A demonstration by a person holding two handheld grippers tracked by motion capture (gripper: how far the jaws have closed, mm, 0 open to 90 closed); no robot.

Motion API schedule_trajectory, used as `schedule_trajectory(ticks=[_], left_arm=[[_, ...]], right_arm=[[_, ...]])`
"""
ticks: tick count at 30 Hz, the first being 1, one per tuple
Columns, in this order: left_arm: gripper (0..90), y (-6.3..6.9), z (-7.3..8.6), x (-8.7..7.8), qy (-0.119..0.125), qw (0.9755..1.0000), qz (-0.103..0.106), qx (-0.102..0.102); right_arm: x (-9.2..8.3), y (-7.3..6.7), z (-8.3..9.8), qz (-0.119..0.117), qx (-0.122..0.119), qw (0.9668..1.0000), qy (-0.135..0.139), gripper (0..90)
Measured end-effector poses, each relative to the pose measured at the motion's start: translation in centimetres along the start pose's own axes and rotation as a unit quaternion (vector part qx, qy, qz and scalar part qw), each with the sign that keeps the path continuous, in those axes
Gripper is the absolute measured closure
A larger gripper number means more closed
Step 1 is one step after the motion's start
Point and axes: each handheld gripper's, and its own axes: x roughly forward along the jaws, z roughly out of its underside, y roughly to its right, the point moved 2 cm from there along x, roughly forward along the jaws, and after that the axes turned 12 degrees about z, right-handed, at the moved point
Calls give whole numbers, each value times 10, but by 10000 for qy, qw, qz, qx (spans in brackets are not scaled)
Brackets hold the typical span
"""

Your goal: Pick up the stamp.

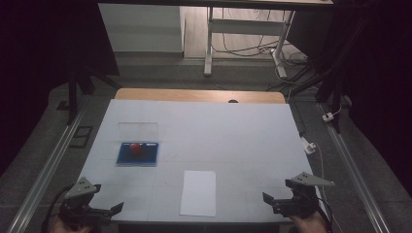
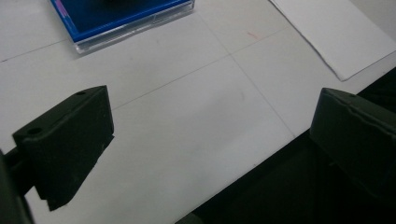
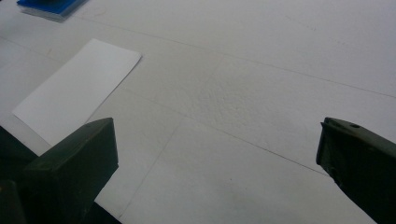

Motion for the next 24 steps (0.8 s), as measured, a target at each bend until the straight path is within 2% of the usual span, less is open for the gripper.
schedule_trajectory(ticks=[8, 16, 19, 24], left_arm=[[0, -1, 1, -1, 49, 10000, 75, -34], [0, 0, 1, 0, -42, 10000, 4, -33], [0, 0, 1, 1, -139, 9999, 20, -93], [0, -1, 2, 0, -126, 9997, 81, -182]], right_arm=[[2, 1, -1, -77, 60, 9999, -35, 7], [3, 2, -2, -145, 120, 9998, -78, 7], [4, 1, -2, -186, 87, 9997, -98, 7], [7, -1, -4, -194, -69, 9997, -130, 0]])
